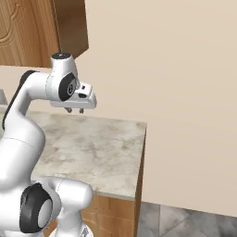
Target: Navigate to the fridge.
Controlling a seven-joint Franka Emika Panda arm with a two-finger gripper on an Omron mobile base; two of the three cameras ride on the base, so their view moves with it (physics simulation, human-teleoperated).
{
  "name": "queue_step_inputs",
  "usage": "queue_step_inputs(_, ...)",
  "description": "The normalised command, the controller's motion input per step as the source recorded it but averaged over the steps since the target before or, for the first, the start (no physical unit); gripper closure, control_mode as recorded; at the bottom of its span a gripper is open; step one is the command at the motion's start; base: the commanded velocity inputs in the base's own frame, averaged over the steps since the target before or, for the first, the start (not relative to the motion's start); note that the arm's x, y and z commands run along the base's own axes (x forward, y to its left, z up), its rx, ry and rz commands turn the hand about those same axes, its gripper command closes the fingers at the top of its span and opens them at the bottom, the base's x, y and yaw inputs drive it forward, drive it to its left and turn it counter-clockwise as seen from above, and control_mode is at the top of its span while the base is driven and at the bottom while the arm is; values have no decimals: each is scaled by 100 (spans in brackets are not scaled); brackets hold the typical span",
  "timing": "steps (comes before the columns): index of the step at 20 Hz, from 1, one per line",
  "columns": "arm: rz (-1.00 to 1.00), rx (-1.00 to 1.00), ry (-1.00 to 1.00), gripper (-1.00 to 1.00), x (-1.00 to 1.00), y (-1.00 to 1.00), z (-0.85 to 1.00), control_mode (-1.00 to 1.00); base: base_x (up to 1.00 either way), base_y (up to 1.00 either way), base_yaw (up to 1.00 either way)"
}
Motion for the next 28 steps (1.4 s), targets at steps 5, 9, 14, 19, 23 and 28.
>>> queue_step_inputs(5, 0, -7, -5, -100, -81, 4, -1, -100, 0, 0, 0)
queue_step_inputs(9, 0, -6, -20, -100, -100, 11, 0, -100, 0, 0, 0)
queue_step_inputs(14, -1, 2, -18, -100, -100, 0, 0, -100, 0, 0, 0)
queue_step_inputs(19, -4, 6, -15, -100, -64, 4, 0, 100, -20, 4, 0)
queue_step_inputs(23, 0, 0, 0, -100, 0, 0, 0, 100, -87, 88, 2)
queue_step_inputs(28, 0, 0, 0, -100, 0, 0, 0, 100, -41, 100, 33)
